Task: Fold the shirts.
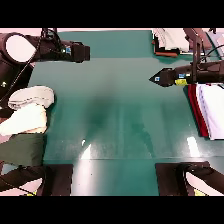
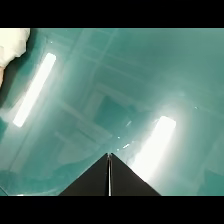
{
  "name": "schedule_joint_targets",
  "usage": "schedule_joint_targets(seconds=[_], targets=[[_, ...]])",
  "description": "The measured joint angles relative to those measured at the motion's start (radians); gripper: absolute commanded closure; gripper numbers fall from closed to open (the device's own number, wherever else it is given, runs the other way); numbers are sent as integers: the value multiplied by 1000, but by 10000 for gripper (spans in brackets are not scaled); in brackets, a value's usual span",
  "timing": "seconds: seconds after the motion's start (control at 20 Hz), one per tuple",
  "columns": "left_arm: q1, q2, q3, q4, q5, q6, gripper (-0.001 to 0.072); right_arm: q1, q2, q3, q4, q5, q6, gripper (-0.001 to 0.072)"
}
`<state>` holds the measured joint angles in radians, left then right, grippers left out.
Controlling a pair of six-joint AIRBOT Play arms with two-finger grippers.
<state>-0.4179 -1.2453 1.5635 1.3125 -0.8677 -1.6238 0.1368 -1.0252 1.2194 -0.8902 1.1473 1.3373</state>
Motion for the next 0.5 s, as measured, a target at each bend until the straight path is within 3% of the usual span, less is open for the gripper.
schedule_joint_targets(seconds=[0.5], targets=[[0,0,0,0,1,0,678,2,0,0,0,-15,0,692]])
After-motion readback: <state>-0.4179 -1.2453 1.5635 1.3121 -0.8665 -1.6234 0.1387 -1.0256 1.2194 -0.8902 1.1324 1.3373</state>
